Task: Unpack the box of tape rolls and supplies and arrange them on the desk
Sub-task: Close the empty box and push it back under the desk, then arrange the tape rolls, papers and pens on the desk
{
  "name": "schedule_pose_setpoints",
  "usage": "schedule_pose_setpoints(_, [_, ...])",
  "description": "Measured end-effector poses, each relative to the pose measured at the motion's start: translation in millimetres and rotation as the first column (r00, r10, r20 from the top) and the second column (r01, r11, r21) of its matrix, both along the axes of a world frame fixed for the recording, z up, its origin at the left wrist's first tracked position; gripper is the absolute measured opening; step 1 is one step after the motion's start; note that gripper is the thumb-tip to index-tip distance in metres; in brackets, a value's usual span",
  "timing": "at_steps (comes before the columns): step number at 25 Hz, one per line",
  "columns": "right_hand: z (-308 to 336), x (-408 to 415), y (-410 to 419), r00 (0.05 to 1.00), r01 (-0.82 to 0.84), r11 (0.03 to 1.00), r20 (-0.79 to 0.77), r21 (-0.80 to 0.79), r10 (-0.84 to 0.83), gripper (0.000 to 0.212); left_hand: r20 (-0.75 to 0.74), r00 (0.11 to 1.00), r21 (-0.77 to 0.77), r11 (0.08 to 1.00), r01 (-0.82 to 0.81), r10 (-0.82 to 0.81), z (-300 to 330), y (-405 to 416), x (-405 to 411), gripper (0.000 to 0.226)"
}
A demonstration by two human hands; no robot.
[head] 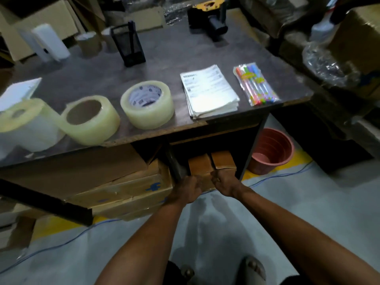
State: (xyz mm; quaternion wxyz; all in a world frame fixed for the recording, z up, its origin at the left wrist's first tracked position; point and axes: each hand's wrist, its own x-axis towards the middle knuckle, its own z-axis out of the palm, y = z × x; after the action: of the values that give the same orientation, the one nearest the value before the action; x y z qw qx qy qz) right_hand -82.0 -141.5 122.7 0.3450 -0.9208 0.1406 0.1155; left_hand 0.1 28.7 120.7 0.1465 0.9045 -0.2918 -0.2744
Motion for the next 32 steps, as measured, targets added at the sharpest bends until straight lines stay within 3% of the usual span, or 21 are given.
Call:
schedule_pose_setpoints(6, [144.2,-17.2,23.3,0.992,0.003,1.000,-0.126,-0.004,-0.003,0.021,-0.143,0.985,0.034,0.995,-0.094,0.098,157.1,17.7,-28.6,0.047])
schedule_pose_setpoints(10, [224.3,-27.7,39.3,0.982,-0.011,1.000,-0.187,0.021,0.014,0.028,-0.060,0.994,-0.019,0.995,-0.096,0.095,242.2,33.4,-50.8,0.035])
schedule_pose_setpoints(16, [332.4,-4.7,56.4,0.974,-0.137,0.986,-0.169,0.101,0.152,0.025,-0.044,0.979,-0.096,0.975,-0.201,0.198,340.5,52.0,-45.7,0.041])
schedule_pose_setpoints(20, [379.8,34.0,62.7,0.966,-0.229,0.969,-0.099,0.093,0.237,0.022,0.033,0.959,-0.132,0.953,-0.275,0.281,382.6,70.1,-18.8,0.030])
schedule_pose_setpoints(23, [411.2,67.3,72.6,0.955,-0.292,0.955,-0.041,0.050,0.294,0.023,0.057,0.927,-0.155,0.920,-0.359,0.371,405.0,87.0,5.1,0.038])
schedule_pose_setpoints(32, [418.0,179.9,105.1,0.982,-0.187,0.978,0.023,0.091,0.185,0.025,0.099,0.901,-0.192,0.897,-0.399,0.422,429.1,125.1,115.8,0.036])
